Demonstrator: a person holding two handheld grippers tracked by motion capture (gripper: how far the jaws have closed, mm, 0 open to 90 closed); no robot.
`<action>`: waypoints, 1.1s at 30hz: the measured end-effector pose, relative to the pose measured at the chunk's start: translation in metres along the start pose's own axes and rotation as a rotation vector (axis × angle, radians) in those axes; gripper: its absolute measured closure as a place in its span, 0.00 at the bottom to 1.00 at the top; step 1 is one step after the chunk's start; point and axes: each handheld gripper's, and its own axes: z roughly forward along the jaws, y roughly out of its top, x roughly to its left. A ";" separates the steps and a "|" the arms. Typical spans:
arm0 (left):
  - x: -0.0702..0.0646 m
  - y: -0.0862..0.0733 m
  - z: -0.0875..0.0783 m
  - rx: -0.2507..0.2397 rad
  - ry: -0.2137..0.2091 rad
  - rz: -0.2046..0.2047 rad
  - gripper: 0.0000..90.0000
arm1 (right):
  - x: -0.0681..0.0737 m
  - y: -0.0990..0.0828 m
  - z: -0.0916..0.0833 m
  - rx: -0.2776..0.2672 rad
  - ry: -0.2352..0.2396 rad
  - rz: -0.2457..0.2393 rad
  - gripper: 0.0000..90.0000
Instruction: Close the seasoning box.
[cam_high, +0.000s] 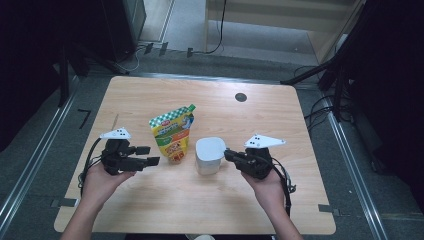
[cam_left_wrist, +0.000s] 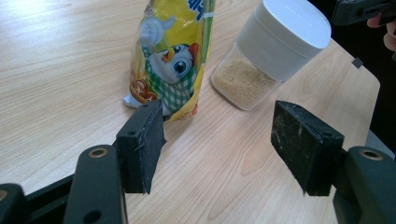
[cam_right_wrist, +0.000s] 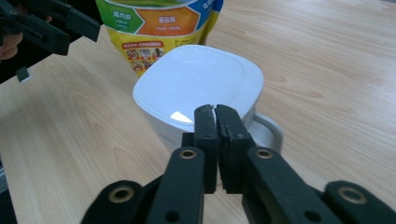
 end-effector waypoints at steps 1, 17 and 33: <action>0.000 0.000 0.000 0.000 0.001 0.000 0.39 | -0.001 0.000 -0.001 -0.003 -0.001 0.000 0.95; 0.002 -0.001 -0.001 -0.005 0.022 -0.004 0.38 | -0.023 -0.012 -0.020 -0.061 -0.008 -0.007 0.54; 0.005 -0.001 -0.001 -0.003 0.036 -0.001 0.38 | -0.050 -0.038 -0.032 -0.074 -0.083 -0.039 0.31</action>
